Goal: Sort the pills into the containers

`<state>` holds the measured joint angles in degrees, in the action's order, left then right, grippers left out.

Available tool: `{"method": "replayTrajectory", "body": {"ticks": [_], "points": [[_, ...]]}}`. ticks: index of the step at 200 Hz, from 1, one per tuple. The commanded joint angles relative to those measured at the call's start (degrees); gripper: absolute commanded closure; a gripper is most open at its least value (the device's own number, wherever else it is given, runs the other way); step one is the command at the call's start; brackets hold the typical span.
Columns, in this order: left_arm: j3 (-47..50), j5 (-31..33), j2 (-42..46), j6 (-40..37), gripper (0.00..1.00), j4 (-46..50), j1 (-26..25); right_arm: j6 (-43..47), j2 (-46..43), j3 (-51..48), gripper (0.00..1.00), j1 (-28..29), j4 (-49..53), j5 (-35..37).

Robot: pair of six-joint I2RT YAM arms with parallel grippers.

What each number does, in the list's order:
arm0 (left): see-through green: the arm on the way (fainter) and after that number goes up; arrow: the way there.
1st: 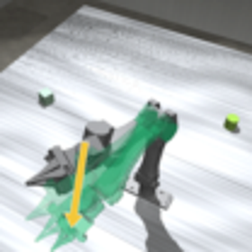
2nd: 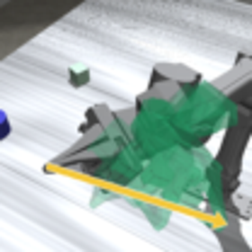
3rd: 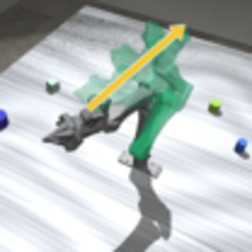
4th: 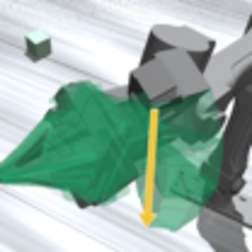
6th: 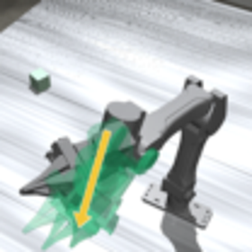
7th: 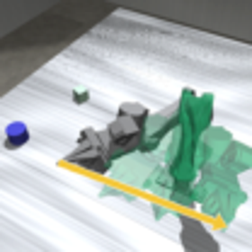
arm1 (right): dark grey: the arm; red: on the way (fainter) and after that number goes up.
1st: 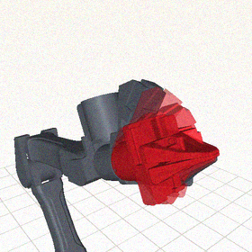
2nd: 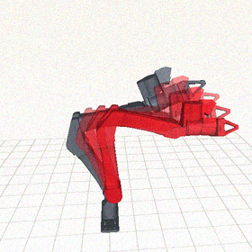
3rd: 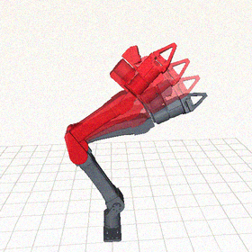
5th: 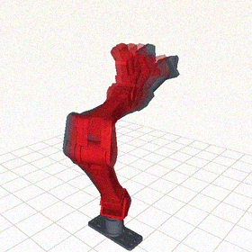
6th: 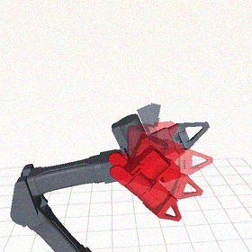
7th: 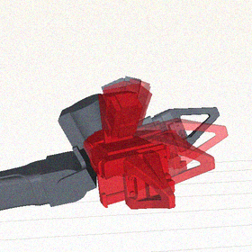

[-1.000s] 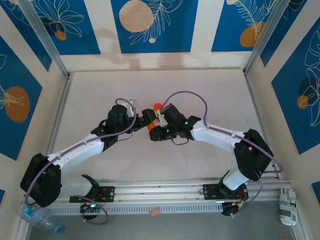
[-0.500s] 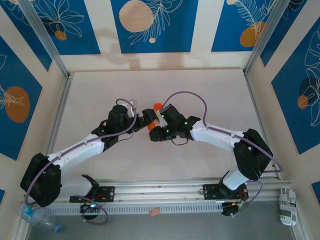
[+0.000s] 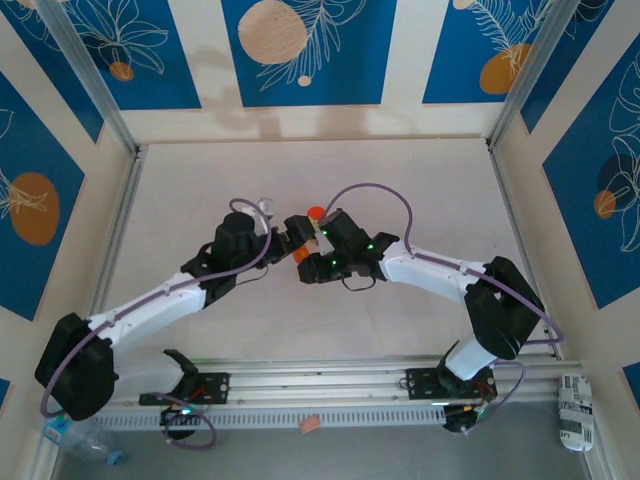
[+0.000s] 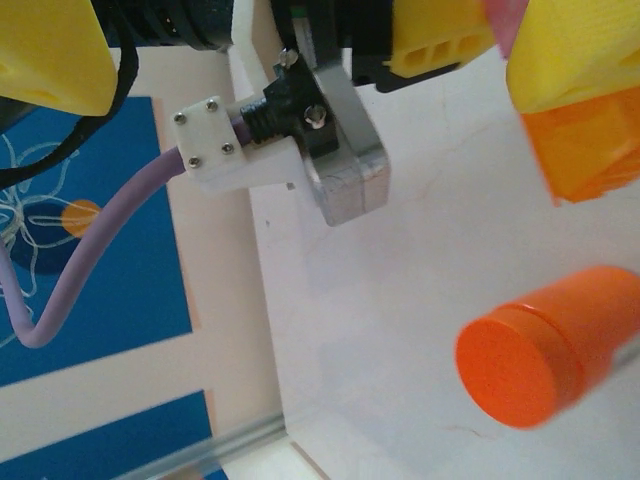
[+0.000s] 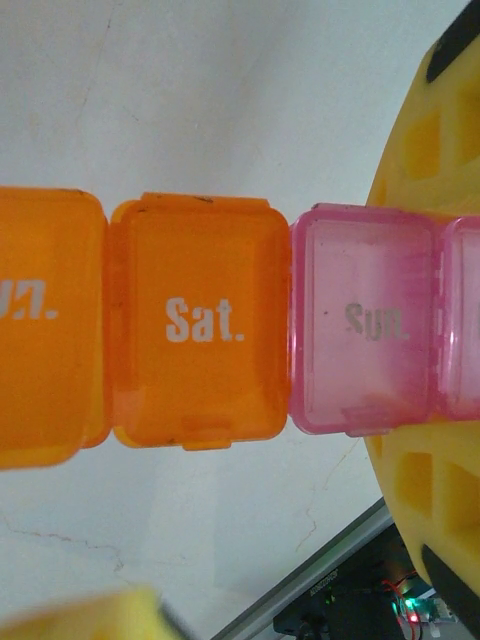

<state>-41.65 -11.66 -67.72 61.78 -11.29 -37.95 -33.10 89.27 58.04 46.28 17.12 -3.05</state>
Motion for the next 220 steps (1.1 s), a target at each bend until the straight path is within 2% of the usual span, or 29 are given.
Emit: {"method": "replayTrajectory", "body": {"ticks": [1, 24, 71, 109, 156, 167, 188, 206, 213, 220], "points": [[-1.37, 8.21, 4.90, -4.74, 0.00, 8.55, 1.08, 1.61, -0.68, -1.57, 0.82, -0.59, 0.40, -0.54], [-1.70, 11.50, 7.44, -8.71, 0.00, 15.21, 4.00, 5.41, 0.55, -1.55, 0.80, -0.76, 2.42, 0.24], [-0.21, 11.22, 9.17, -12.21, 0.00, 19.27, 9.72, 15.36, 5.11, 0.14, 0.79, -0.10, 7.10, 5.64], [1.19, 10.27, 8.59, -12.82, 0.00, 18.51, 10.58, 20.88, 8.63, 0.14, 0.76, 1.51, 7.75, 9.46], [1.96, 7.93, 7.03, -12.80, 0.00, 16.39, 10.62, 23.35, 12.64, 0.27, 0.73, 4.22, 7.31, 12.58], [2.09, 7.67, 6.76, -12.82, 0.00, 16.08, 10.56, 23.48, 13.27, 0.32, 0.67, 4.67, 7.21, 12.92], [2.27, 7.10, 6.55, -12.73, 0.00, 15.52, 10.54, 22.88, 13.41, 0.06, 0.48, 5.28, 7.48, 13.85], [2.16, 6.76, 6.30, -12.82, 0.00, 15.29, 10.62, 21.63, 12.33, -0.66, 0.40, 5.45, 8.09, 14.89], [2.18, 6.51, 6.10, -12.89, 0.00, 15.17, 10.58, 21.06, 11.77, -1.10, 0.31, 5.53, 8.42, 15.17], [2.03, 6.24, 6.03, -12.94, 0.00, 14.99, 10.58, 20.20, 11.10, -1.55, 0.29, 5.50, 8.68, 15.76]]}}
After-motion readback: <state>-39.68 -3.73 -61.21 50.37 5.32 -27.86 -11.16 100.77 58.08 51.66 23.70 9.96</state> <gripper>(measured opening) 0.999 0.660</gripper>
